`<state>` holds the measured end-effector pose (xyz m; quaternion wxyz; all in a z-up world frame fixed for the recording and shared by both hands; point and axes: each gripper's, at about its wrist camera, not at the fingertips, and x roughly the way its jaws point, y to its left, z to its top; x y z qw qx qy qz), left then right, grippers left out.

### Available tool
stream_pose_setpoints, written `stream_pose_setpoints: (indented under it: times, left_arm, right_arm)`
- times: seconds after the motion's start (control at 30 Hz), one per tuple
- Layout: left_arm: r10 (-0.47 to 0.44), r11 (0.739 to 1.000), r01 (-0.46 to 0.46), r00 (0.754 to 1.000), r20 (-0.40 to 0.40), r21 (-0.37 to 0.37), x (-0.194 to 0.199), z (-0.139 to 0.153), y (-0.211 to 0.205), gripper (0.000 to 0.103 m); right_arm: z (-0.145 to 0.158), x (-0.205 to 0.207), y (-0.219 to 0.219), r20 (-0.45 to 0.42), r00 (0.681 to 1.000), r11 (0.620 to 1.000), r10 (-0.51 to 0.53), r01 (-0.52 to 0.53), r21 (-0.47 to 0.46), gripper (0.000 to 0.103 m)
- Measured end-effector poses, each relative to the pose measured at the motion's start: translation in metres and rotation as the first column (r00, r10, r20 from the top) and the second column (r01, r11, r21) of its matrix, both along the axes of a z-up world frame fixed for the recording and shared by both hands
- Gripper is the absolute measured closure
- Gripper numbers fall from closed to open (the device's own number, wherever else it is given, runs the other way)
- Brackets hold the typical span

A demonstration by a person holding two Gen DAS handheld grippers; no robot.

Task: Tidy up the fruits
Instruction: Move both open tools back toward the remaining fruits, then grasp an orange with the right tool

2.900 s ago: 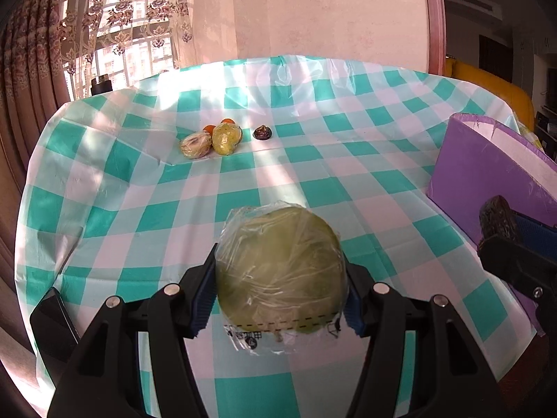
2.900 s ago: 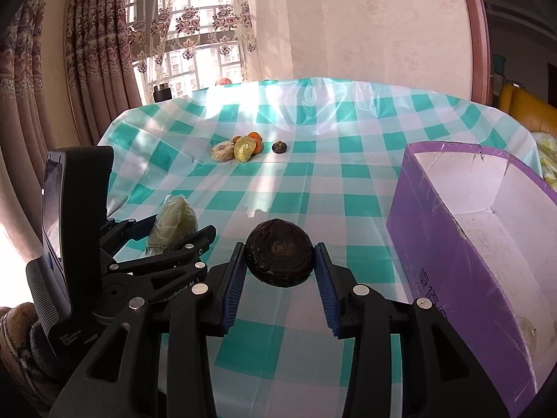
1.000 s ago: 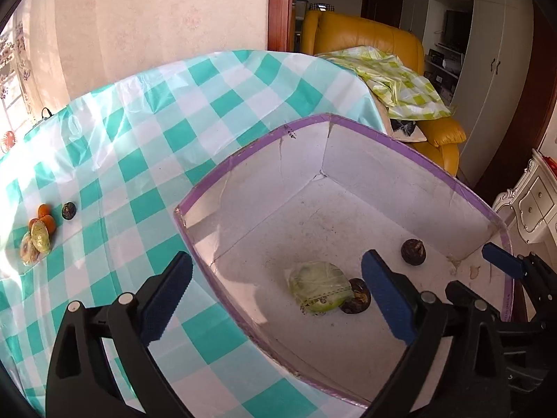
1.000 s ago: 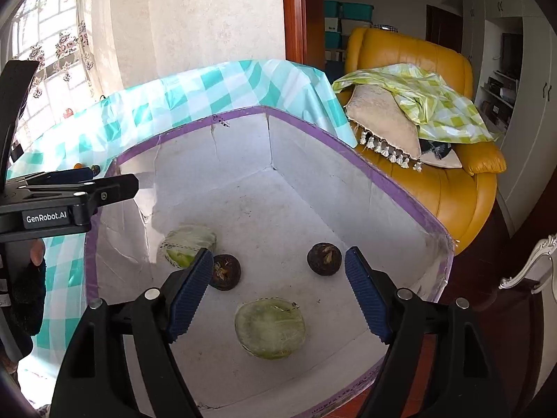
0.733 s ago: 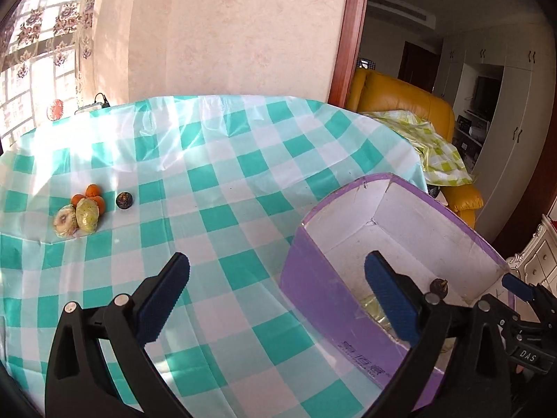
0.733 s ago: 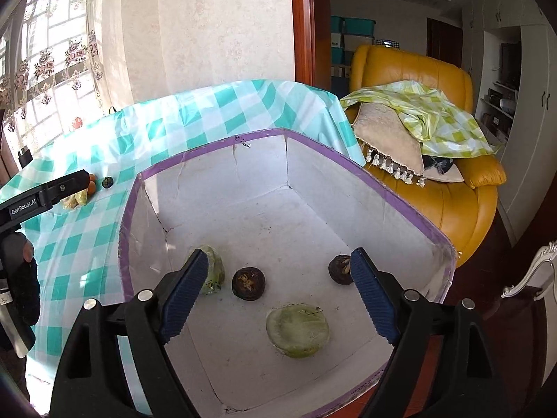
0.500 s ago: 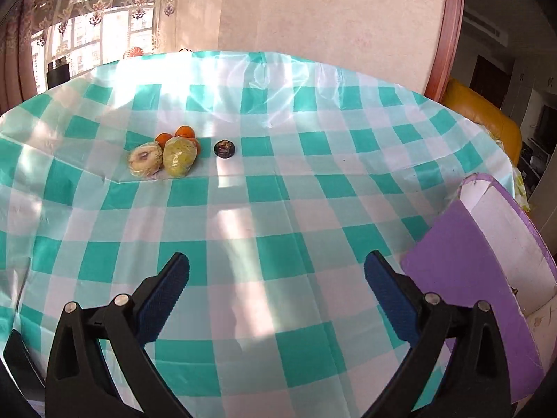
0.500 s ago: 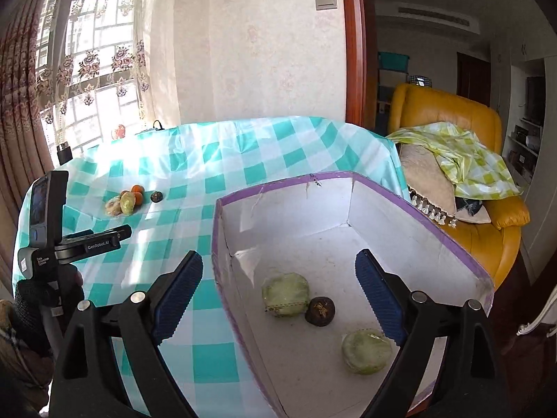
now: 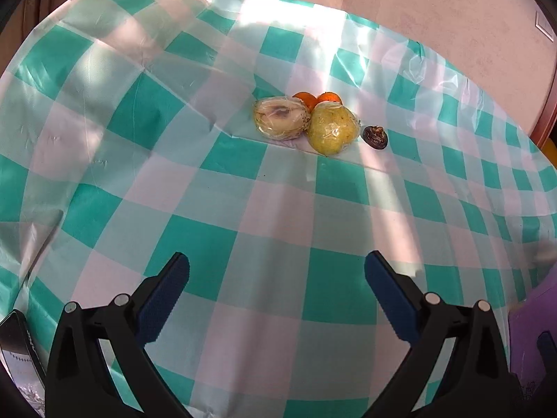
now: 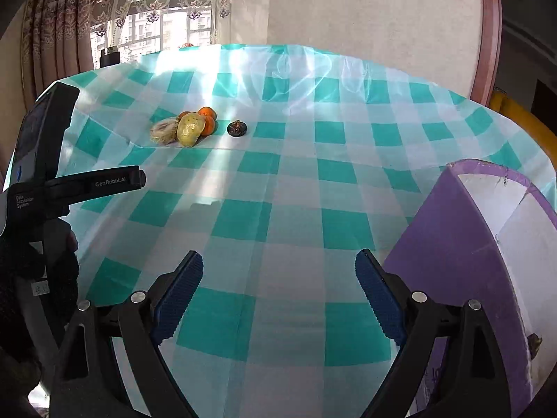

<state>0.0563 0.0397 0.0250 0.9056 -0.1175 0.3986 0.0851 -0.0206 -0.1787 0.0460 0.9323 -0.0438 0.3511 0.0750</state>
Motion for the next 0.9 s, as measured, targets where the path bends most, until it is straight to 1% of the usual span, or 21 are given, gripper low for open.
stream_pose_setpoints:
  times: [0.07,0.13,0.2,0.27,0.33,0.37,0.4,0.47,0.53,0.6,0.7,0.8,0.9]
  left_arm:
    - [-0.023,1.0,0.023,1.0,0.003,0.005,0.016,-0.002,-0.003,0.002]
    - [-0.048,0.999,0.048,0.999,0.015,0.018,0.032,-0.003,-0.007,0.002]
    - [-0.095,0.995,0.095,0.995,0.022,0.018,0.053,-0.003,-0.007,0.002]
    - [-0.122,0.992,0.122,0.992,0.036,0.02,0.07,-0.001,-0.004,0.002]
    - [-0.162,0.987,0.162,0.986,0.04,0.015,0.085,-0.001,0.003,0.002]
    - [-0.189,0.982,0.189,0.981,0.036,0.003,0.091,-0.003,0.007,0.002]
    - [-0.217,0.976,0.218,0.976,0.03,-0.028,0.095,-0.006,0.012,0.002]
    - [-0.244,0.956,0.245,0.969,0.024,-0.16,0.099,-0.013,0.024,0.002]
    - [-0.236,0.941,0.252,0.967,0.098,-0.227,0.092,-0.011,0.032,0.002]
    - [-0.229,0.933,0.26,0.962,0.147,-0.248,0.086,-0.008,0.036,0.002]
    - [-0.192,0.924,0.237,0.966,0.173,-0.3,0.086,-0.009,0.048,0.002]
    - [-0.114,0.92,0.166,0.98,0.163,-0.355,0.087,-0.013,0.06,0.002]
    - [-0.092,0.912,0.148,0.983,0.16,-0.383,0.087,-0.015,0.066,0.002]
  right_arm:
    - [-0.01,0.038,0.003,-0.048,0.999,0.999,-0.024,0.026,0.038,0.017]
    - [-0.015,0.073,0.007,-0.072,0.996,0.996,-0.044,0.049,0.071,0.017]
    - [-0.018,0.105,0.009,-0.085,0.994,0.991,-0.07,0.079,0.106,0.017]
    - [-0.02,0.135,0.009,-0.098,0.991,0.982,-0.086,0.102,0.162,0.017]
    - [-0.022,0.159,0.017,-0.092,0.993,0.98,-0.072,0.087,0.176,0.017]
    - [-0.023,0.17,0.025,-0.083,0.996,0.985,-0.041,0.054,0.166,0.017]
    - [-0.024,0.179,0.034,-0.079,0.997,0.989,0.001,0.01,0.145,0.017]
    - [-0.025,0.196,0.053,-0.086,0.993,0.993,0.083,-0.075,0.093,0.022]
    - [-0.021,0.209,0.069,-0.05,0.989,0.989,0.142,-0.141,0.035,0.023]
    - [-0.018,0.223,0.086,-0.022,0.98,0.979,0.2,-0.2,-0.025,0.023]
    - [-0.023,0.243,0.115,-0.042,0.952,0.944,0.303,-0.306,-0.123,0.028]
    - [-0.028,0.255,0.141,-0.065,0.909,0.885,0.412,-0.416,-0.211,0.038]
    - [-0.03,0.263,0.152,-0.072,0.868,0.839,0.49,-0.493,-0.231,0.037]
